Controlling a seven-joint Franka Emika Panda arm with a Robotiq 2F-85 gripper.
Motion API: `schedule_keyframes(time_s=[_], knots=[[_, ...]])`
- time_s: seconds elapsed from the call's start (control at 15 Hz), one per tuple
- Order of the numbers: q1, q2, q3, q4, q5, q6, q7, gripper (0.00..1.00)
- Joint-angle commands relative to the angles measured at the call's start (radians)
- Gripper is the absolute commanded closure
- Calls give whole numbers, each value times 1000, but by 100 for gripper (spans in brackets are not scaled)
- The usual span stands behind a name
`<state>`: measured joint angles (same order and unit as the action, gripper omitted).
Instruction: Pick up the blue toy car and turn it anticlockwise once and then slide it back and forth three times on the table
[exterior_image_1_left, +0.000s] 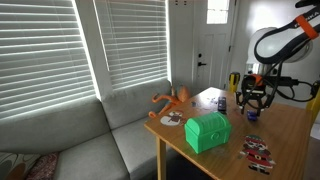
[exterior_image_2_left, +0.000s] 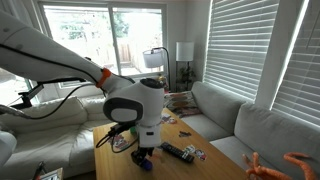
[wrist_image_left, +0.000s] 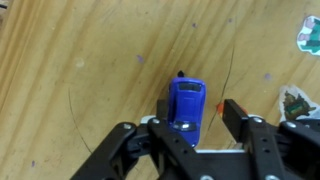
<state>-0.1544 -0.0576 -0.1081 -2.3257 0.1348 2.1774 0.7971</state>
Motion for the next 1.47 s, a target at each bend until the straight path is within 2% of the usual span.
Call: schedule_keyframes(time_s=[0.0,0.2,0.67,0.8,1.4], knots=[[17,12,9,8,-2,4,17,69],[38,-8,22,-2,15,-15,5,89],[94,-21,69,1,59,-94,42,90],[103,-10,80,3,42,-92,70,90],[60,4,42,-1,-2,-19,102,90]])
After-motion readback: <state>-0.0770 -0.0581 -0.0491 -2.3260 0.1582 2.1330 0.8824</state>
